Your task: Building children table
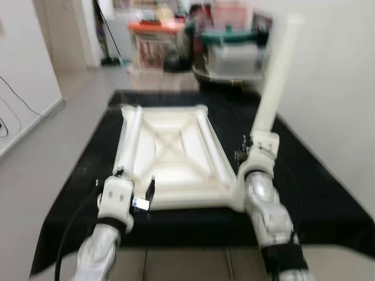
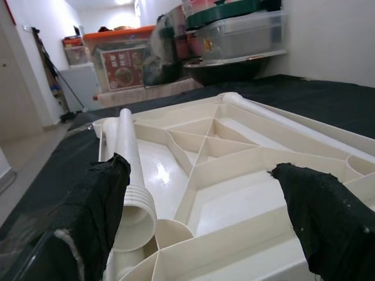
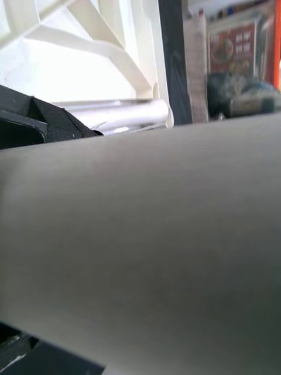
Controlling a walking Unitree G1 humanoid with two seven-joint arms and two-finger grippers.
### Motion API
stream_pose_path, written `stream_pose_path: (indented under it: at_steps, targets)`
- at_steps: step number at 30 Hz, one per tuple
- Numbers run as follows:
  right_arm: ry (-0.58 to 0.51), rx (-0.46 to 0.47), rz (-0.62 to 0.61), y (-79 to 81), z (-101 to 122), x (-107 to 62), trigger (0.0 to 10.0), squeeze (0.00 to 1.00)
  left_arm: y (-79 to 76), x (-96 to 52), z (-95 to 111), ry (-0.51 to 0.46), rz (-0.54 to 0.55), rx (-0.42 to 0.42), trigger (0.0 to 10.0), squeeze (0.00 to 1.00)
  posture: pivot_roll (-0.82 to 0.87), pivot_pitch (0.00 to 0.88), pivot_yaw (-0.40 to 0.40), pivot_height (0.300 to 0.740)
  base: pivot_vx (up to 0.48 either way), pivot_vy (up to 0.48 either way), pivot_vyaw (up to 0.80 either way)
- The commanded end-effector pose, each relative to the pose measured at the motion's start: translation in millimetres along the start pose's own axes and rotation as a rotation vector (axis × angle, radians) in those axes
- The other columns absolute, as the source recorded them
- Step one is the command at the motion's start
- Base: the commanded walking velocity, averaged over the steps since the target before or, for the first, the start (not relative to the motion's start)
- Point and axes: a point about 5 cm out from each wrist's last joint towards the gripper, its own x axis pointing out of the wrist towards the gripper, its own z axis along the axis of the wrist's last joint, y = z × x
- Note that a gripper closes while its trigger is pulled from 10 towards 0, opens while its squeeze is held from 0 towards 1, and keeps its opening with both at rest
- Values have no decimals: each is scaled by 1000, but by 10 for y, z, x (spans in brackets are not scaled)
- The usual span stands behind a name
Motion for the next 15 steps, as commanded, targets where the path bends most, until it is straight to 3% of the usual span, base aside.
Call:
stream_pose_path:
  at_steps: [1,15]
  targets:
    - [237,-64,-47,-103,-549,-89,10000,0,0,7,-19,13,-4,7,10000,0,52,0,-74,740,0,0,0]
    - [227,-73,-108,-118,-498,-37,10000,0,33,8,-39,23,20,9,10000,0,54,0,-83,740,0,0,0]
